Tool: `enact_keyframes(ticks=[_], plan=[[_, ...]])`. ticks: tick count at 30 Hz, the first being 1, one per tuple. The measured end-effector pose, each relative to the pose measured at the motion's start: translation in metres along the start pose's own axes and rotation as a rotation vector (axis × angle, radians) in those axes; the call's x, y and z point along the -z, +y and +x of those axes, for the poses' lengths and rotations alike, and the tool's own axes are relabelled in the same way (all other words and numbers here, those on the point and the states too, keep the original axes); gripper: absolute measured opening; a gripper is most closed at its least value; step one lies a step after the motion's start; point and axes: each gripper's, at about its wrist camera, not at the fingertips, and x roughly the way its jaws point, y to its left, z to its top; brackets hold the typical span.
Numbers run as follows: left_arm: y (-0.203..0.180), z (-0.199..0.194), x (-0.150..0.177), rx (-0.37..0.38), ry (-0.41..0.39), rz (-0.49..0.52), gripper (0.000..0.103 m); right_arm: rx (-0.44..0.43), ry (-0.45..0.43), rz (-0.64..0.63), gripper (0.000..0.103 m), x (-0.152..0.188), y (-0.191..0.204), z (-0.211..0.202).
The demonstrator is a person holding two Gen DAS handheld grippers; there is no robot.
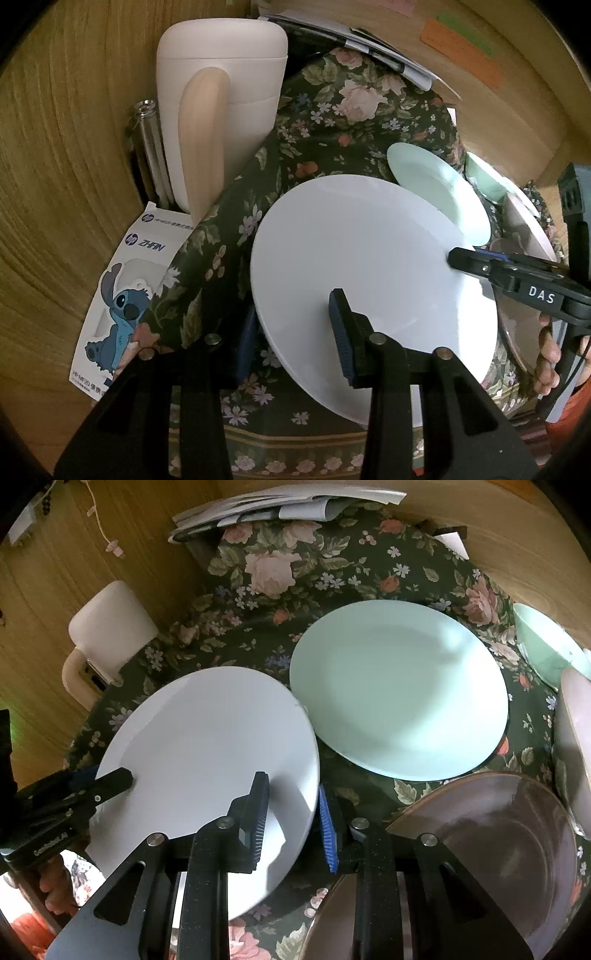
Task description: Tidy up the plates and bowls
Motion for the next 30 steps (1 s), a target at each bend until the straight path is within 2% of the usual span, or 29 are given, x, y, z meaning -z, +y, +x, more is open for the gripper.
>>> enact_keyframes(ticks=[8,16,30], plan=[[-0.004,-0.003,0.0,0.0,0.005,-0.016,0.038,-0.014,-0.023,0.018,0.024,0.005,-0.002,-0.008],[-0.016,-0.015,-0.003,0.01,-0.029,-0.003,0.038,-0.026,-0.082,0.039,0.024,0.005,-0.006,-0.03],[-0.044,-0.016,-0.008,0.056,-0.047,0.034,0.038,0.001,-0.149,0.055,0.024,0.016,-0.024,-0.058]])
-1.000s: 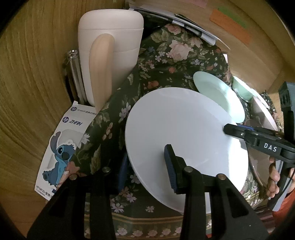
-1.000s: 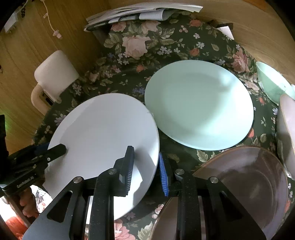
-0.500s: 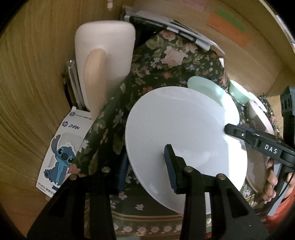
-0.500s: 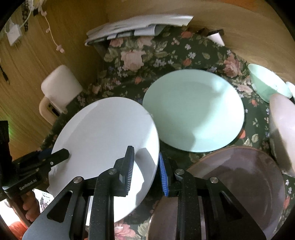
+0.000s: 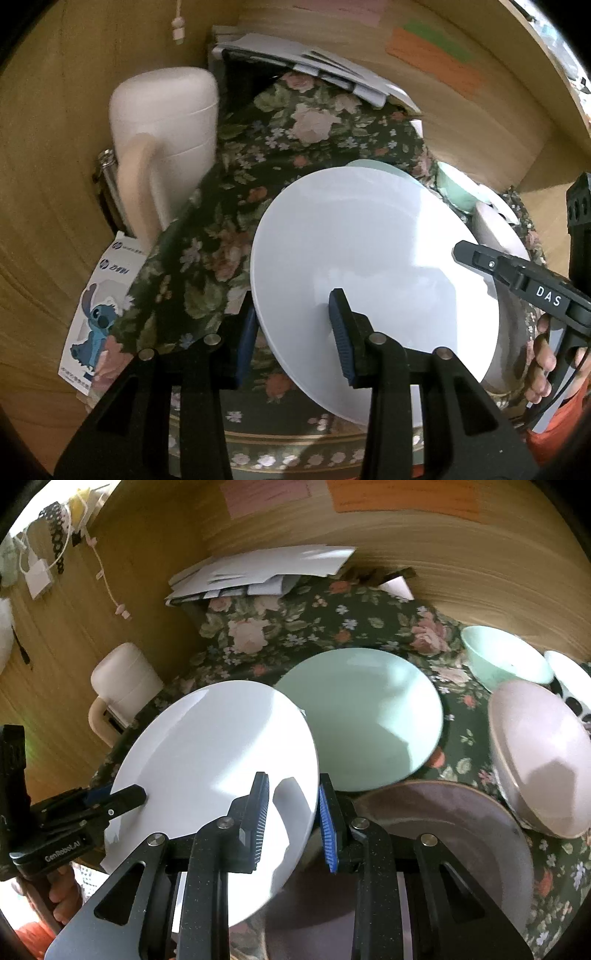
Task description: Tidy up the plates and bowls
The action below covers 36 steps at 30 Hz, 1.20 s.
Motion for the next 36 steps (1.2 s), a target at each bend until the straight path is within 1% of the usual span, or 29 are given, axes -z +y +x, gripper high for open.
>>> enact_keyframes(ticks=[10,17,23,28,36], plan=[[-0.034,0.005,0.004,0.035,0.009,0.054,0.038,0.033,-0.026,0.044,0.024,0.008,-0.03,-0.024],[-0.06,0.007,0.009,0.059,0.017,0.102,0.038,0.053,-0.047,0.08,0.024,0.017,-0.051,-0.042],[-0.081,0.009,0.013,0.077,0.025,0.124,0.038,0.067,-0.055,0.105,0.024,0.028,-0.069,-0.056],[-0.098,0.01,0.018,0.084,0.034,0.155,0.038,0.076,-0.057,0.126,0.024,0.037,-0.081,-0.064],[-0.118,0.017,0.029,0.084,0.067,0.177,0.038,0.074,-0.052,0.166,0.024,0.052,-0.1,-0.07]])
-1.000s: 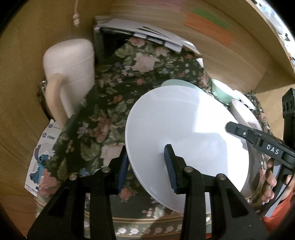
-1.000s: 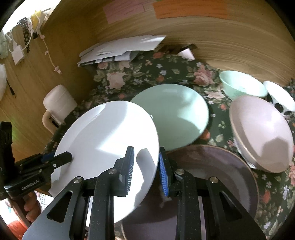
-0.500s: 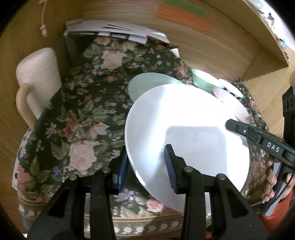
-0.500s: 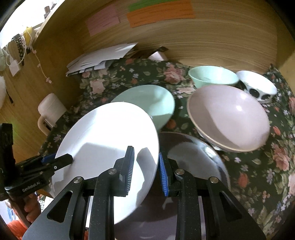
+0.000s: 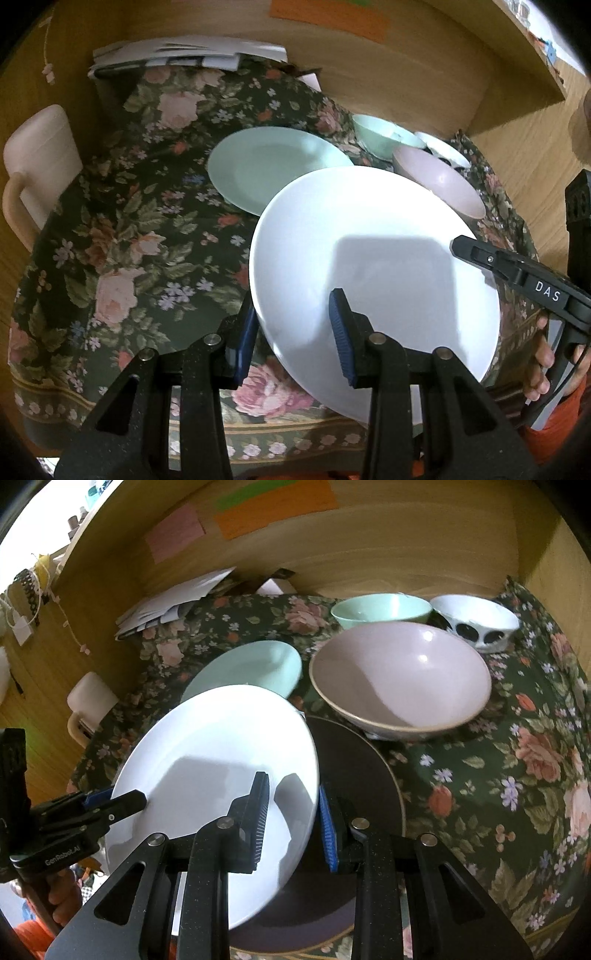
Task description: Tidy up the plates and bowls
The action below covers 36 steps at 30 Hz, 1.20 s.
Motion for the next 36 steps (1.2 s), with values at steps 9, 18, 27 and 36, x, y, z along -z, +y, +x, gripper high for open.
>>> enact_keyframes(ticks=[9,18,27,36], plan=[[-0.017,0.012,0.004,-0.02,0.031,0.03,0.038,-0.018,0.0,0.043,0.024,0.007,-0.019,-0.001],[-0.025,0.022,0.004,-0.033,0.045,0.038,0.038,-0.015,0.025,0.064,0.024,0.01,-0.03,0.006],[-0.029,0.031,0.0,-0.047,0.051,0.054,0.038,-0.017,0.039,0.069,0.026,0.009,-0.037,0.009],[-0.03,0.038,-0.004,-0.018,0.072,0.059,0.039,-0.006,0.072,0.033,0.026,0.004,-0.037,0.006]])
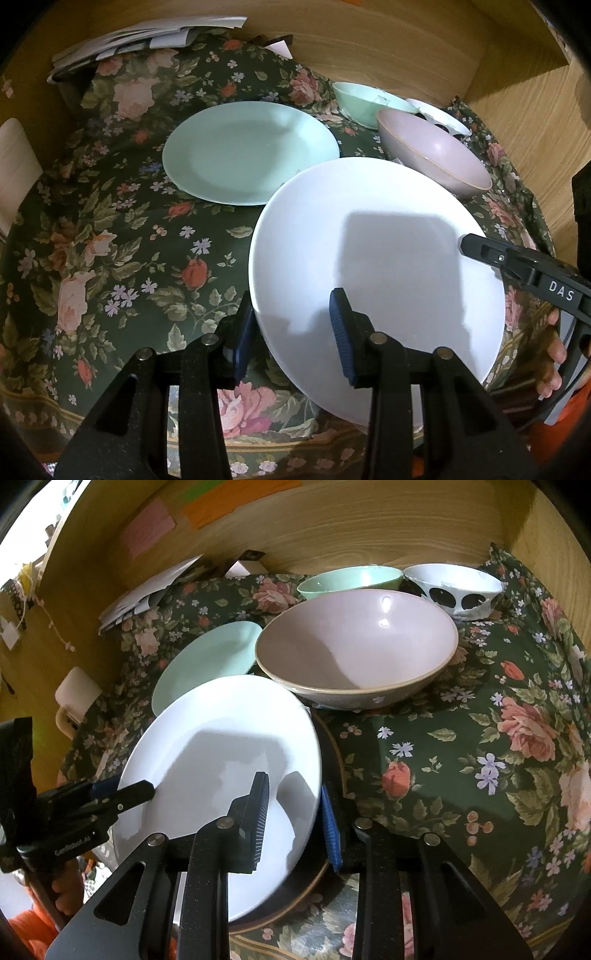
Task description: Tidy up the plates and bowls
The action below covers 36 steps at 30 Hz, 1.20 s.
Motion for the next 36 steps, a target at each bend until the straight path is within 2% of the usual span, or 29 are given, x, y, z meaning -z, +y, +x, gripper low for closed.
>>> enact_keyframes(ticks=[10,14,19,25,28,36], plan=[[-0.001,0.003,-0.002,0.009,-0.003,0.019,0.041,0.036,0.016,-0.037,0.026,0.001,0.002,-0.005],[-0.003,0.005,-0.003,0.014,-0.001,0.038,0.041,0.091,-0.013,-0.05,0.026,0.0,0.004,-0.014],[-0.003,0.009,-0.006,0.018,-0.006,0.04,0.044,0.11,-0.02,-0.044,0.026,-0.001,0.001,-0.016],[0.003,0.002,-0.008,0.001,-0.035,0.047,0.058,0.097,-0.047,-0.032,0.029,-0.004,0.003,-0.022],[0.009,-0.008,-0.009,-0.016,-0.073,0.042,0.066,0.09,-0.08,-0.04,0.038,-0.009,0.008,-0.028],[0.026,-0.043,-0.025,-0.066,-0.201,0.039,0.083,0.06,-0.175,-0.103,0.048,-0.033,0.032,-0.038]])
